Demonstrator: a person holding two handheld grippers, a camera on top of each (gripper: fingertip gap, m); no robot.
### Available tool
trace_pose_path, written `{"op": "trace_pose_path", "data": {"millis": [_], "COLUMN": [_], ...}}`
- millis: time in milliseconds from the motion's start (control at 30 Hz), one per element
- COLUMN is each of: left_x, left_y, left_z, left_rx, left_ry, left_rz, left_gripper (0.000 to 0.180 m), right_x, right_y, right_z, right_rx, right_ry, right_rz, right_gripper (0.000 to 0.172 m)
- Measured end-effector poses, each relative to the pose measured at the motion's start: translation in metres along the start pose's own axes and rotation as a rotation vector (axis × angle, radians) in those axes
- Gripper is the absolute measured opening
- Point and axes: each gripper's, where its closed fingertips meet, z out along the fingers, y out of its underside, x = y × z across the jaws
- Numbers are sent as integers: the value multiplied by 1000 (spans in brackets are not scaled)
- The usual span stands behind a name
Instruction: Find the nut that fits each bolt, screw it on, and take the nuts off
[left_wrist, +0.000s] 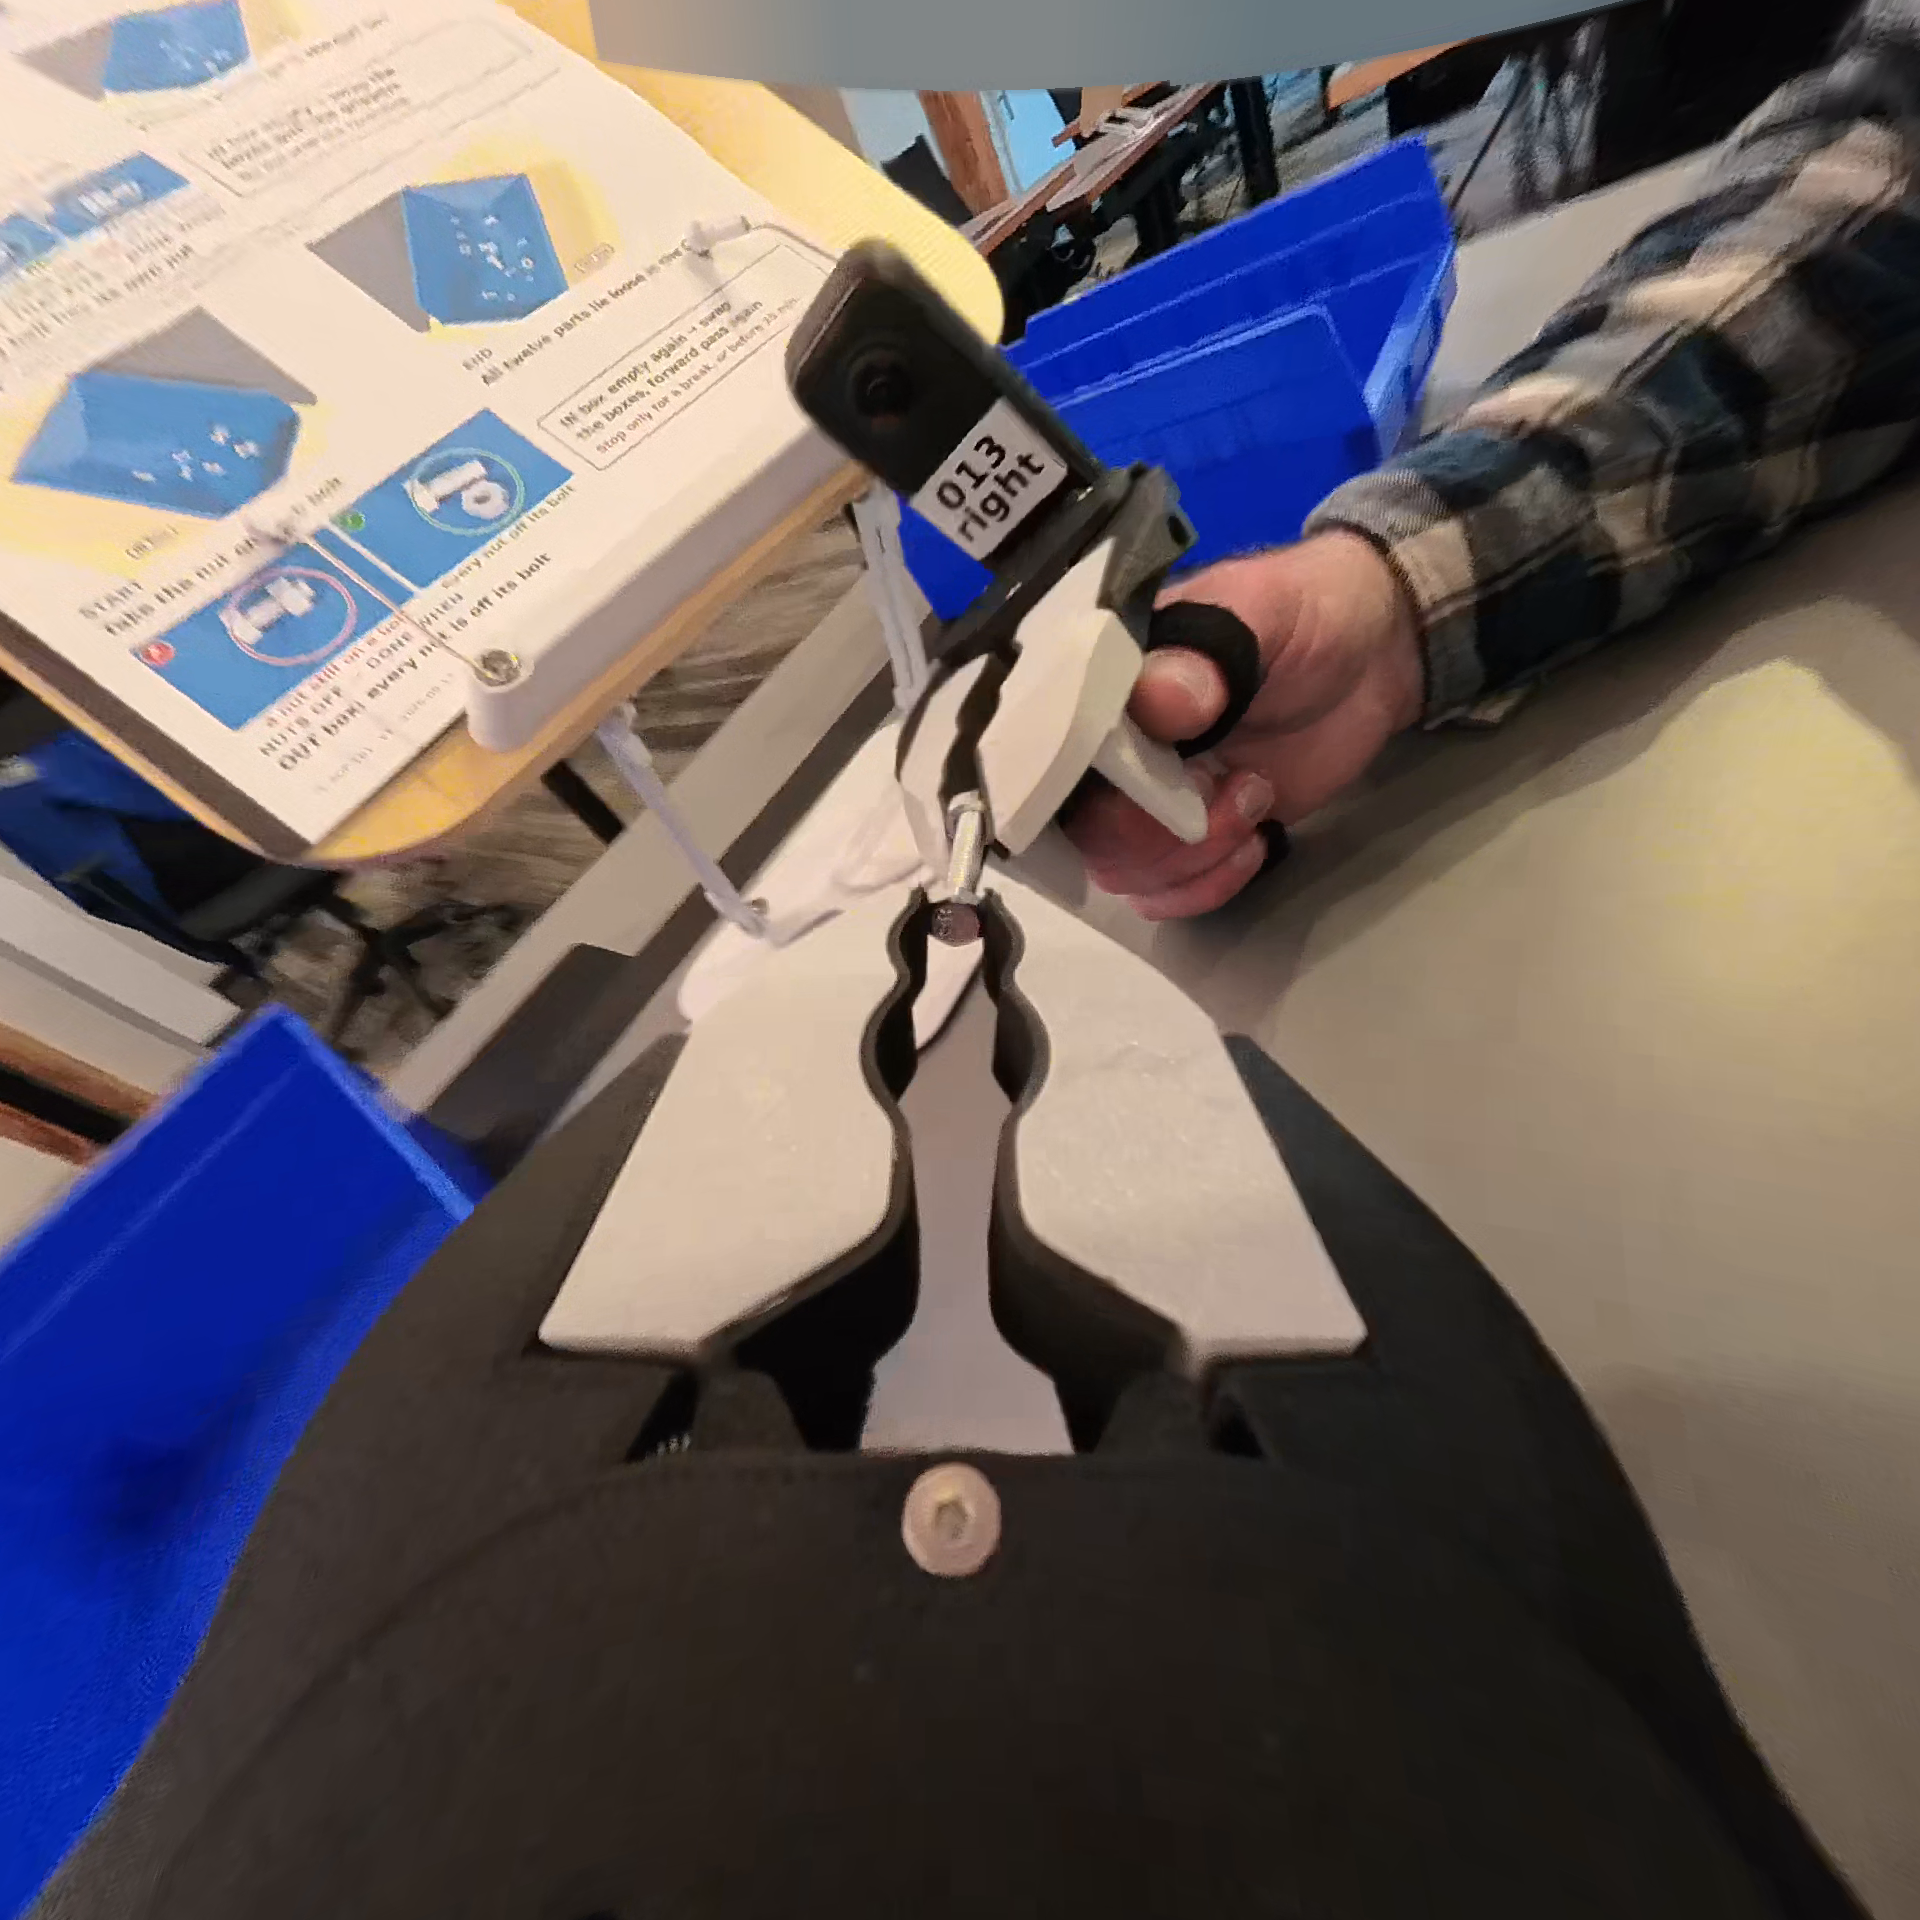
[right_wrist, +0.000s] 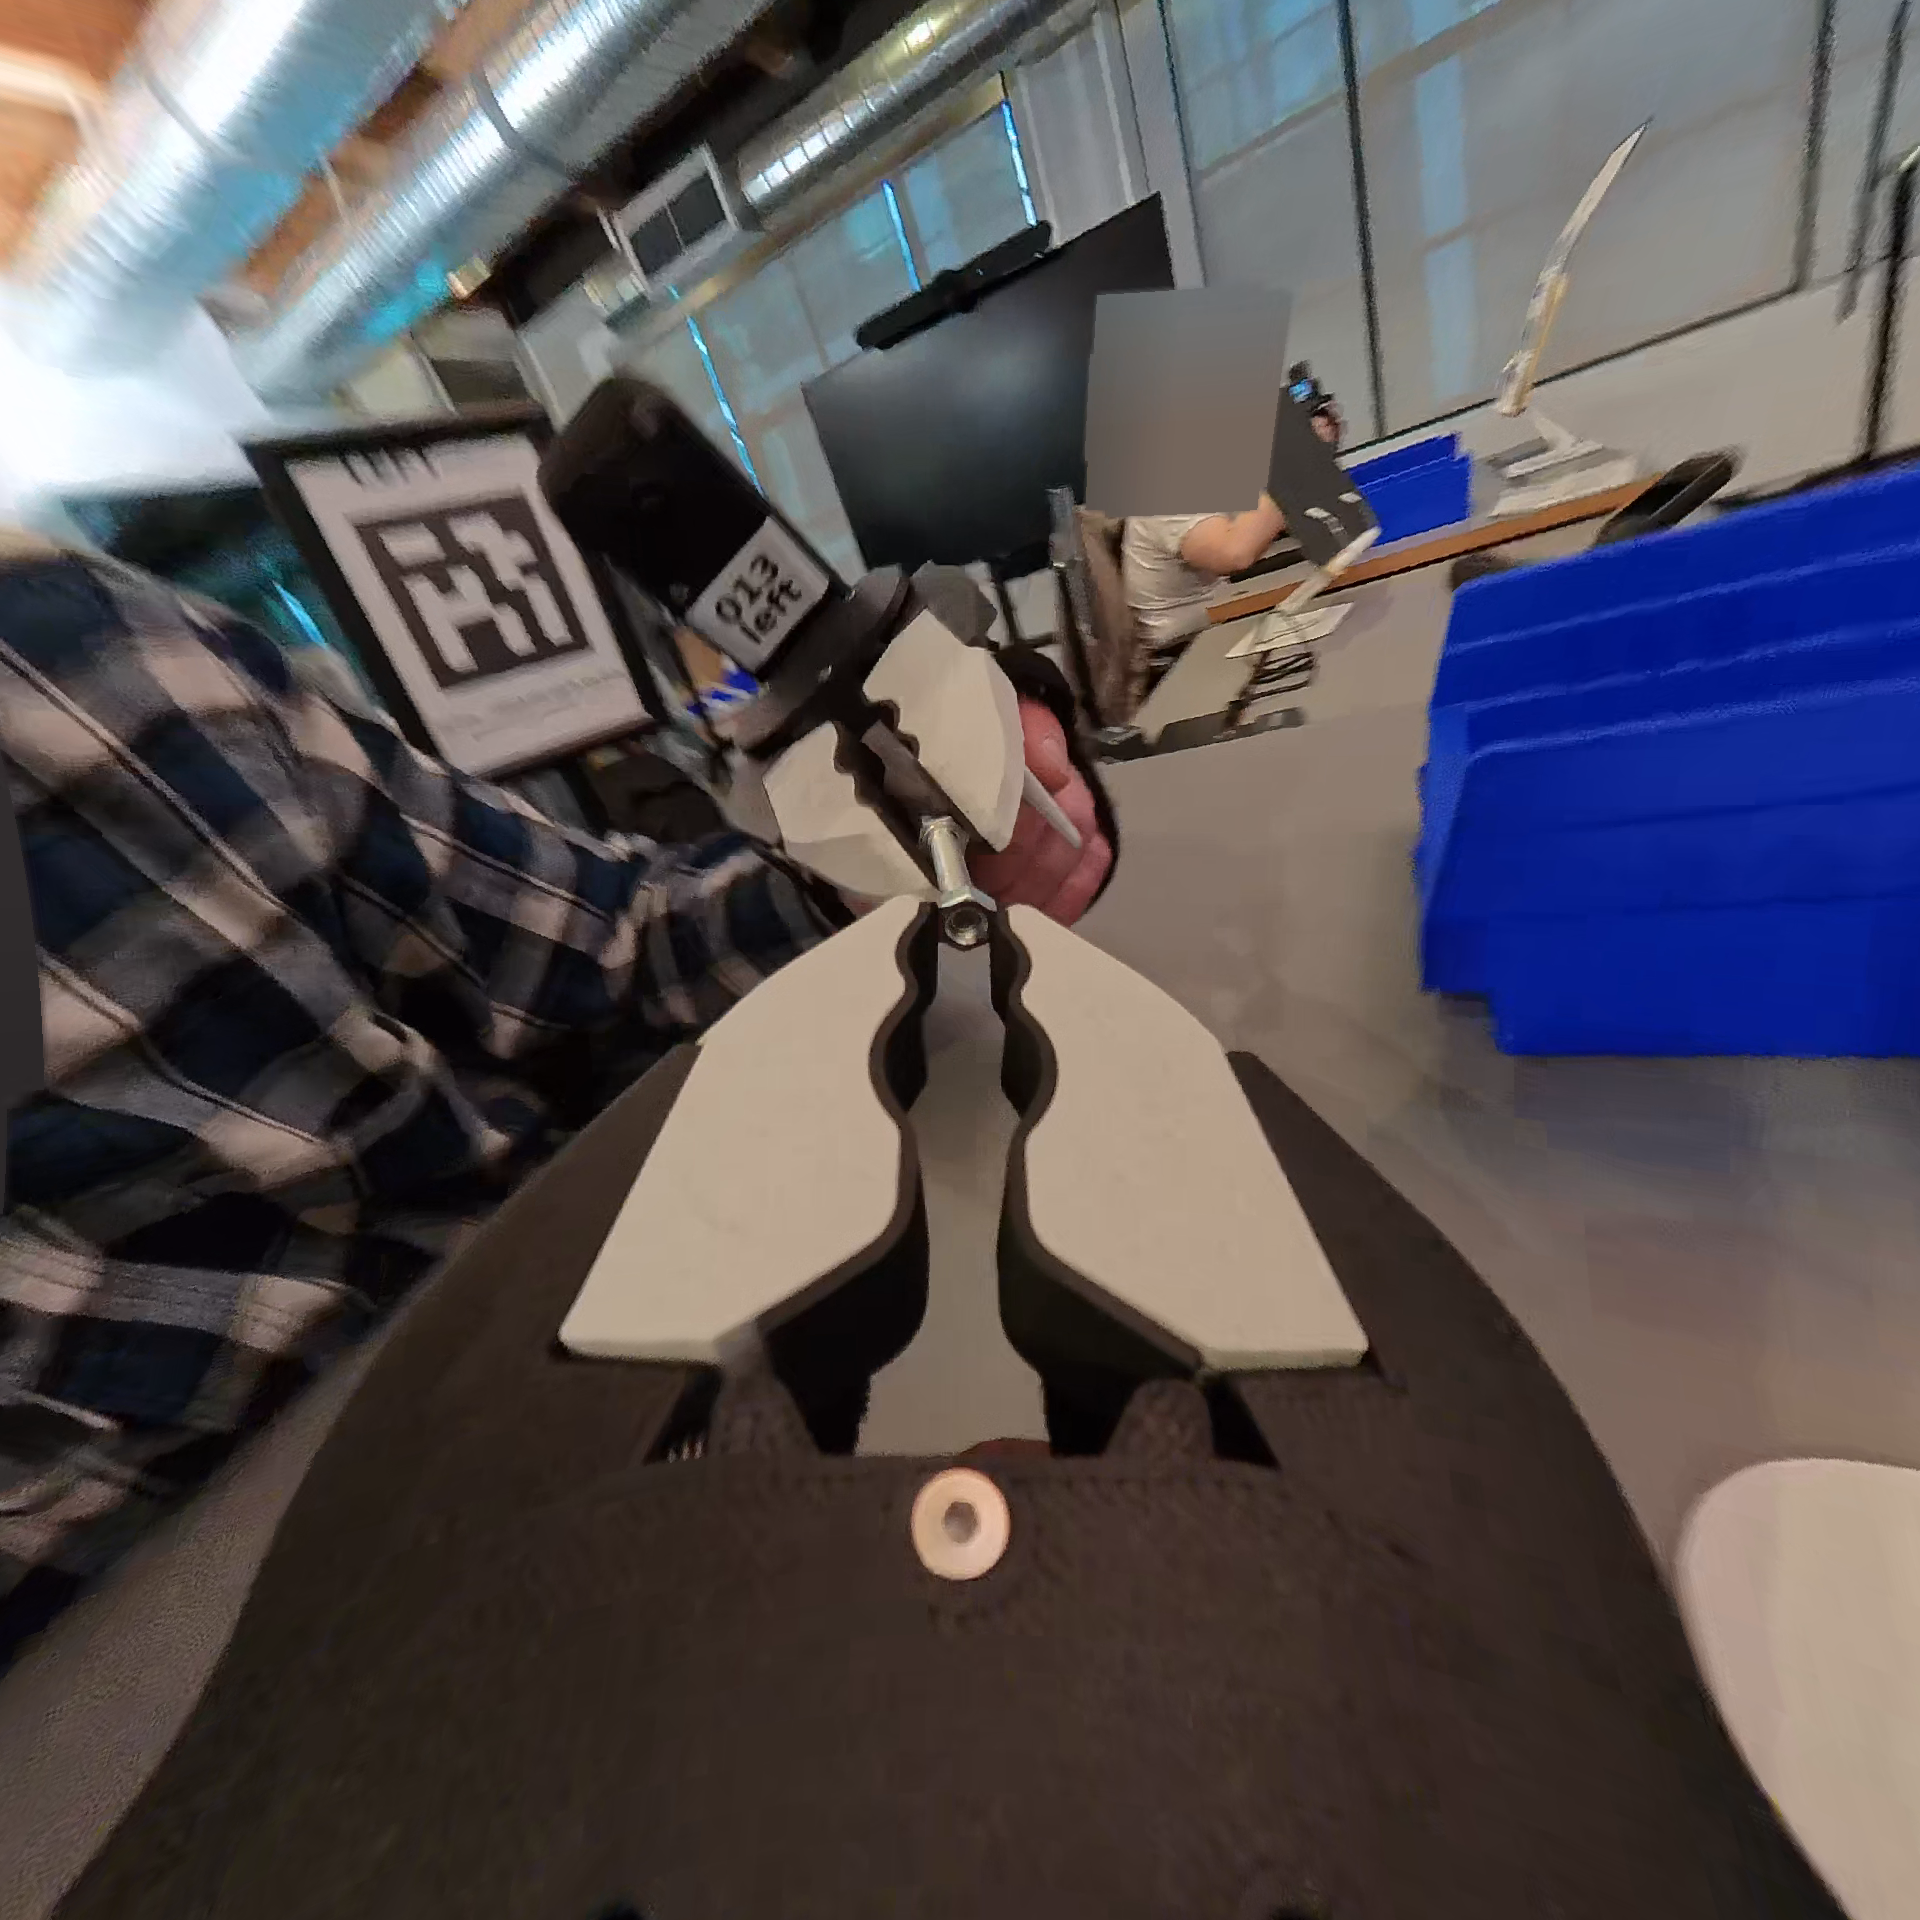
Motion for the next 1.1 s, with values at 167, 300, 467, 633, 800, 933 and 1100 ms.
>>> {"op": "trace_pose_path", "data": {"millis": [167, 300, 467, 633, 800, 933, 1100], "left_x": [7, 11, 12, 7, -1, -1, -1], "left_y": [-5, -3, 1, 2, 10, 4, 3], "left_z": [-4, -7, -7, -4, 1, -1, 0], "left_rx": [58, 88, 113, 123, 71, 72, 50], "left_ry": [223, 368, 456, 375, 173, 64, 6], "left_rz": [-350, -560, -720, -620, -342, -128, -17], "left_gripper": [9, 9, 9, 25, 49, 39, 35], "right_x": [-6, -5, -1, -2, 2, 5, 4], "right_y": [1, 3, 7, 1, -8, -8, -5], "right_z": [1, 2, 2, 1, -6, -9, -9], "right_rx": [-143, -246, -363, -245, -83, -10, 16], "right_ry": [157, 277, 392, 325, 197, 71, -32], "right_rz": [-437, -724, -1004, -774, -388, -115, 79], "right_gripper": [10, 10, 10, 10, 10, 10, 10]}}
